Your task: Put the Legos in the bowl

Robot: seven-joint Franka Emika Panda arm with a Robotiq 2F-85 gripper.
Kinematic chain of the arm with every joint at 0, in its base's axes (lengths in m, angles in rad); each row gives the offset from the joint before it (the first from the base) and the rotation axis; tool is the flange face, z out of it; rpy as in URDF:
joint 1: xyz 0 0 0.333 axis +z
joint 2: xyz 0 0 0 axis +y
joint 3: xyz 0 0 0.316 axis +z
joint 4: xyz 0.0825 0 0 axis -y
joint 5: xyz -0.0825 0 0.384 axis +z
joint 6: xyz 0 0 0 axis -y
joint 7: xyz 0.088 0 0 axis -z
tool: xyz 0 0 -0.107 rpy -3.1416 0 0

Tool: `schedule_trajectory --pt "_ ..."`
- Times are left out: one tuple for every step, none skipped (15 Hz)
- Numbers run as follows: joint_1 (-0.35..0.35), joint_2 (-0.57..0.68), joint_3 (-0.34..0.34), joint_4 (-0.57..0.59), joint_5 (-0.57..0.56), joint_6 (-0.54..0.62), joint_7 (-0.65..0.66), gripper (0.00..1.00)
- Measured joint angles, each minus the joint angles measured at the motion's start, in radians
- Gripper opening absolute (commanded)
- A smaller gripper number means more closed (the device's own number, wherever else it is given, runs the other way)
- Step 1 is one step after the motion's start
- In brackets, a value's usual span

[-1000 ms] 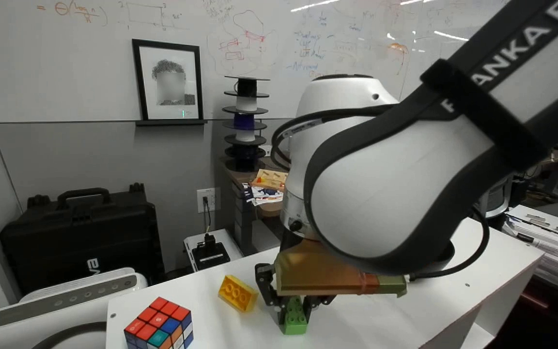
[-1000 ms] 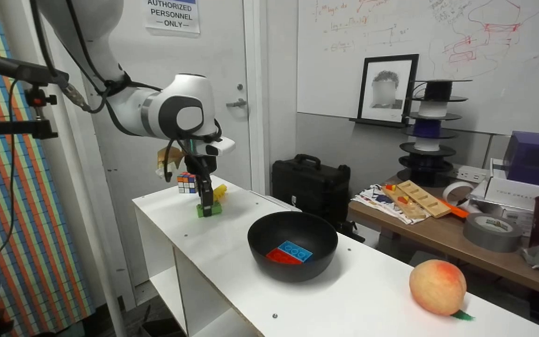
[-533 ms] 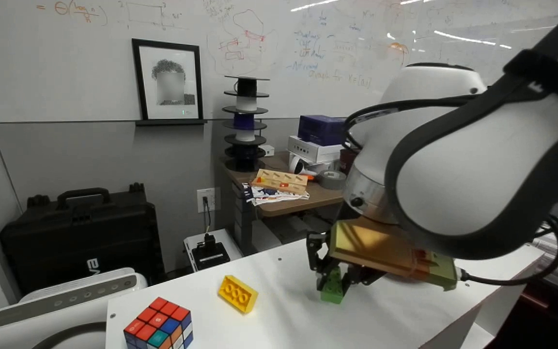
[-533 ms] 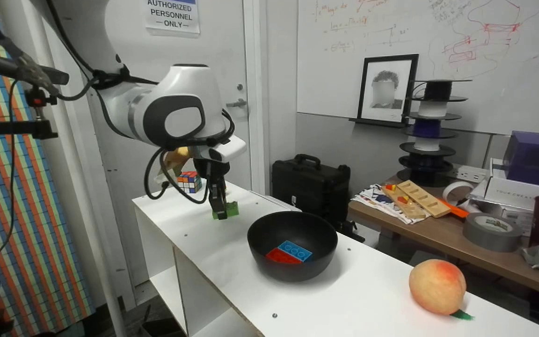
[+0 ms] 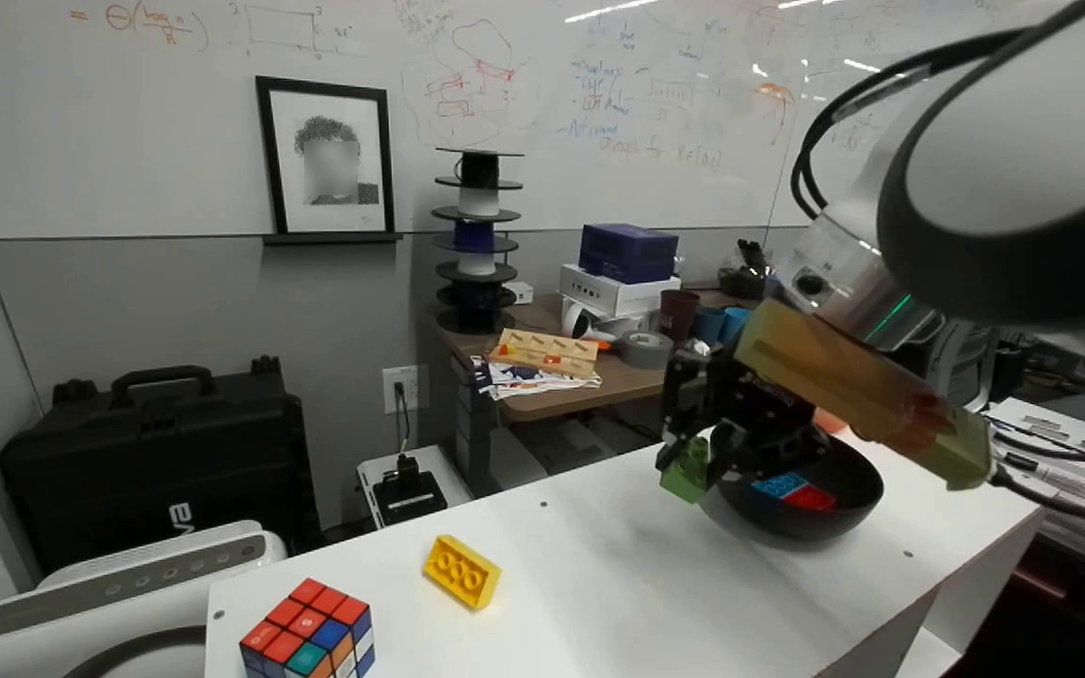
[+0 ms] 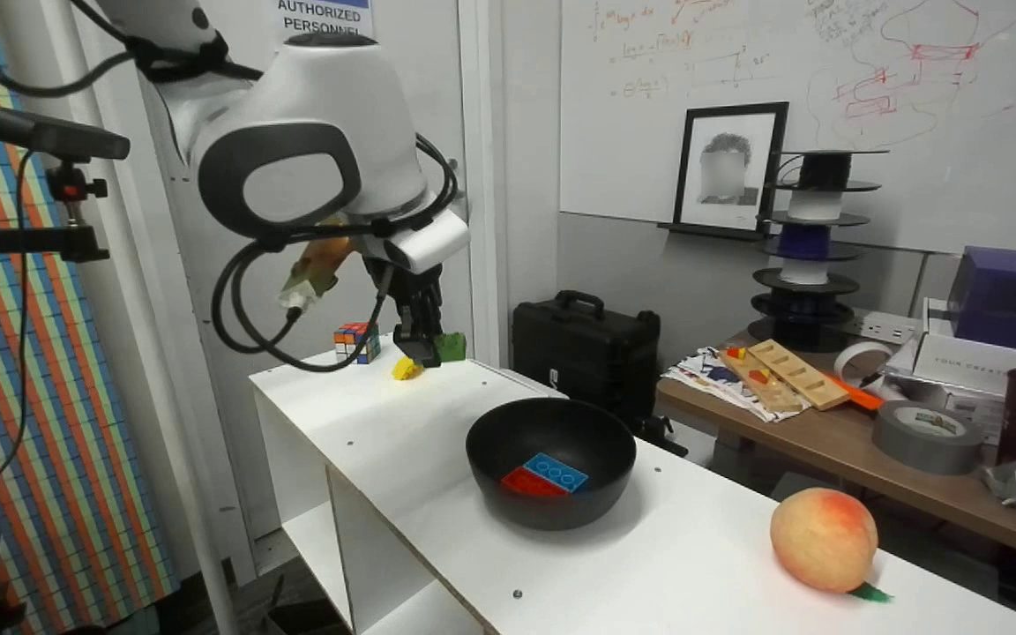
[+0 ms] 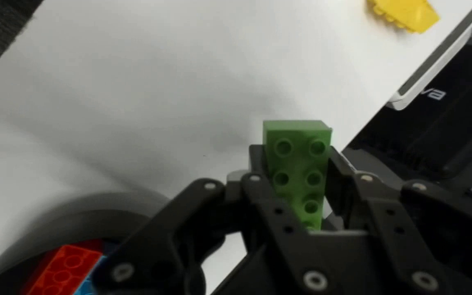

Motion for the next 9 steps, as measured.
schedule_trajectory --pt "-0.047 -0.022 0.054 -0.001 0.039 -0.017 -0.046 0.14" --pt "-0.081 -0.046 0.091 -0.001 0.078 -0.044 -0.085 0.14" --pt "-0.102 -0.07 0.11 -0.001 0.115 -0.074 -0.118 0.14" --pt "-0.114 -0.092 0.115 -0.001 0.151 -0.111 -0.147 0.14" --pt "-0.12 -0.111 0.107 -0.001 0.176 -0.153 -0.165 0.14" --pt "-0.121 -0.126 0.091 -0.002 0.19 -0.199 -0.171 0.14" --pt "-0.12 -0.135 0.069 -0.002 0.198 -0.246 -0.173 0.14" --pt "-0.12 -0.14 0.043 -0.002 0.201 -0.289 -0.174 0.14" --pt "-0.118 -0.14 0.013 -0.003 0.201 -0.326 -0.174 0.14"
